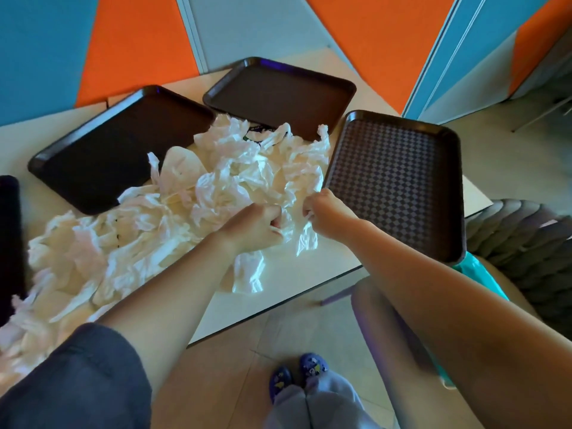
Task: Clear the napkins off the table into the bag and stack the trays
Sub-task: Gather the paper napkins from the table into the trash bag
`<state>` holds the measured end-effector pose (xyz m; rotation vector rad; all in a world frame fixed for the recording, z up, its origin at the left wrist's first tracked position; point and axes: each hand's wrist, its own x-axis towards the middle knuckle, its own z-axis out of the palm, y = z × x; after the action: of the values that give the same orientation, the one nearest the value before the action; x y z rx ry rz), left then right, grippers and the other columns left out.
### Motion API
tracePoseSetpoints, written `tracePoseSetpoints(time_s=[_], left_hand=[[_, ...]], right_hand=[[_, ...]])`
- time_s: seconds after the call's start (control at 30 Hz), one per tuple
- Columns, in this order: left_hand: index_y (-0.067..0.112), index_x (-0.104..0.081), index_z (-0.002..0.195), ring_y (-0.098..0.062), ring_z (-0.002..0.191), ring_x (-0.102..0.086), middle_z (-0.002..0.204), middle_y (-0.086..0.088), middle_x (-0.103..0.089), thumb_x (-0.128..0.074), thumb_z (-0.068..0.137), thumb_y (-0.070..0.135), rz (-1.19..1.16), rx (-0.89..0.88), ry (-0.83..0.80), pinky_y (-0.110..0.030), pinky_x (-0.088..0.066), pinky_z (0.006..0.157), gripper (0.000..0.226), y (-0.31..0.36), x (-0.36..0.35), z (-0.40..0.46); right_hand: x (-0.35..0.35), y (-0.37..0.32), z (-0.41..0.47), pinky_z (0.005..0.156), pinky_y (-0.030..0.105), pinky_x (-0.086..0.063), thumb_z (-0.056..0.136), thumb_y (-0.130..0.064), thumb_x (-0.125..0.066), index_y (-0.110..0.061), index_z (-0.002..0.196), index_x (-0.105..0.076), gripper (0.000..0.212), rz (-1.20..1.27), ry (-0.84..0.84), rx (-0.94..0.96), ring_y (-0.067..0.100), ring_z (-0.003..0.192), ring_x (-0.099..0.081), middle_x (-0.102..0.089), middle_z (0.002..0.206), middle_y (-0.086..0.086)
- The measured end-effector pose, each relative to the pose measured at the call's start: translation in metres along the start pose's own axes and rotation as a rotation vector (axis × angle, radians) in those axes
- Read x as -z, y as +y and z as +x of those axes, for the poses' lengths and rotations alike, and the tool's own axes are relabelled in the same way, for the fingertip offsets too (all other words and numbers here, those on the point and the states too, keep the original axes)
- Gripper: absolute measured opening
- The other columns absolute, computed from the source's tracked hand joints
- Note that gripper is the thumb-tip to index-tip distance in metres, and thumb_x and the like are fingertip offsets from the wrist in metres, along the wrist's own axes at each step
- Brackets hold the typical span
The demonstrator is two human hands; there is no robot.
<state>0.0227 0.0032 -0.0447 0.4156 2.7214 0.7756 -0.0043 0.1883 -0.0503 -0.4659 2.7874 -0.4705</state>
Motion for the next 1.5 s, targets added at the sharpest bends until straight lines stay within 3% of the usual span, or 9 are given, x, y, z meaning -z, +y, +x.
tracePoseSetpoints(time_s=[0.23, 0.4, 0.5, 0.63, 0.8, 0.97, 1.07, 1.2, 1.5], left_hand=[[0.014, -0.051, 0.072, -0.02, 0.067, -0.05, 0.076, -0.001, -0.056, -0.057, 0.072, 0.014, 0.028, -0.106, 0.028, -0.028, -0.039, 0.055, 0.006, 0.045, 0.012, 0.016], [0.013, -0.056, 0.075, -0.024, 0.075, -0.053, 0.081, -0.004, -0.055, -0.058, 0.075, 0.013, 0.108, -0.228, 0.02, -0.03, -0.041, 0.061, 0.003, 0.082, -0.002, 0.023], [0.022, -0.054, 0.07, -0.026, 0.079, -0.055, 0.081, -0.006, -0.058, -0.058, 0.072, 0.026, 0.133, -0.317, -0.022, -0.032, -0.045, 0.065, 0.005, 0.113, -0.016, 0.027], [0.03, -0.057, 0.07, -0.014, 0.077, -0.054, 0.076, 0.008, -0.057, -0.058, 0.073, 0.047, 0.071, -0.318, -0.053, -0.027, -0.042, 0.064, 0.017, 0.167, -0.05, 0.028], [0.032, -0.06, 0.087, -0.007, 0.076, -0.058, 0.084, 0.009, -0.063, -0.062, 0.085, 0.041, 0.077, -0.369, -0.158, -0.025, -0.048, 0.063, 0.009, 0.23, -0.097, 0.024], [0.018, -0.065, 0.103, -0.008, 0.087, -0.061, 0.098, 0.001, -0.065, -0.067, 0.083, 0.031, 0.029, -0.423, -0.291, -0.022, -0.047, 0.071, 0.024, 0.278, -0.134, 0.02], [0.011, -0.064, 0.111, -0.018, 0.097, -0.06, 0.11, -0.008, -0.064, -0.066, 0.085, 0.022, 0.137, -0.453, -0.303, -0.031, -0.049, 0.086, 0.028, 0.296, -0.162, 0.022], [0.007, -0.065, 0.11, -0.024, 0.103, -0.056, 0.113, -0.012, -0.061, -0.063, 0.086, 0.015, 0.23, -0.48, -0.315, -0.031, -0.042, 0.09, 0.025, 0.307, -0.198, 0.024], [0.018, -0.057, 0.123, -0.023, 0.117, -0.052, 0.129, -0.004, -0.054, -0.06, 0.088, 0.016, 0.243, -0.405, -0.299, -0.04, -0.042, 0.101, 0.036, 0.31, -0.228, 0.026]], right_hand=[[0.034, 0.019, -0.038, 0.07, 0.026, -0.044, 0.08, 0.008, -0.044, -0.009, 0.099, -0.061, 0.031, 0.052, 0.14, -0.085, 0.018, 0.089, -0.05, -0.057, 0.104, 0.006], [0.049, 0.047, -0.077, 0.075, 0.027, -0.051, 0.083, 0.005, -0.048, -0.01, 0.098, -0.061, 0.025, 0.035, 0.225, -0.156, 0.02, 0.092, -0.054, -0.058, 0.105, 0.007], [0.056, 0.07, -0.107, 0.067, 0.024, -0.044, 0.082, 0.003, -0.049, -0.011, 0.096, -0.061, 0.023, 0.014, 0.251, -0.195, 0.02, 0.089, -0.053, -0.055, 0.104, 0.005], [0.066, 0.111, -0.158, 0.069, 0.035, -0.049, 0.079, 0.007, -0.051, -0.009, 0.096, -0.06, 0.025, -0.016, 0.263, -0.231, 0.026, 0.087, -0.053, -0.049, 0.106, 0.009], [0.071, 0.168, -0.222, 0.081, 0.035, -0.049, 0.075, 0.009, -0.049, -0.001, 0.087, -0.068, 0.024, -0.021, 0.254, -0.32, 0.032, 0.098, -0.056, -0.057, 0.107, 0.016], [0.053, 0.218, -0.267, 0.093, 0.031, -0.041, 0.083, 0.002, -0.049, 0.001, 0.099, -0.07, 0.026, 0.003, 0.237, -0.395, 0.032, 0.109, -0.052, -0.059, 0.111, 0.02], [0.031, 0.238, -0.282, 0.091, 0.031, -0.044, 0.085, -0.002, -0.05, -0.001, 0.102, -0.069, 0.026, 0.042, 0.18, -0.419, 0.031, 0.108, -0.052, -0.058, 0.111, 0.019], [0.003, 0.251, -0.294, 0.09, 0.031, -0.041, 0.089, -0.013, -0.049, -0.006, 0.112, -0.064, 0.028, 0.072, 0.036, -0.414, 0.032, 0.11, -0.052, -0.061, 0.116, 0.015], [-0.006, 0.275, -0.298, 0.095, 0.037, -0.045, 0.09, -0.014, -0.049, -0.011, 0.116, -0.062, 0.029, 0.071, -0.031, -0.411, 0.034, 0.112, -0.051, -0.056, 0.12, 0.018]])
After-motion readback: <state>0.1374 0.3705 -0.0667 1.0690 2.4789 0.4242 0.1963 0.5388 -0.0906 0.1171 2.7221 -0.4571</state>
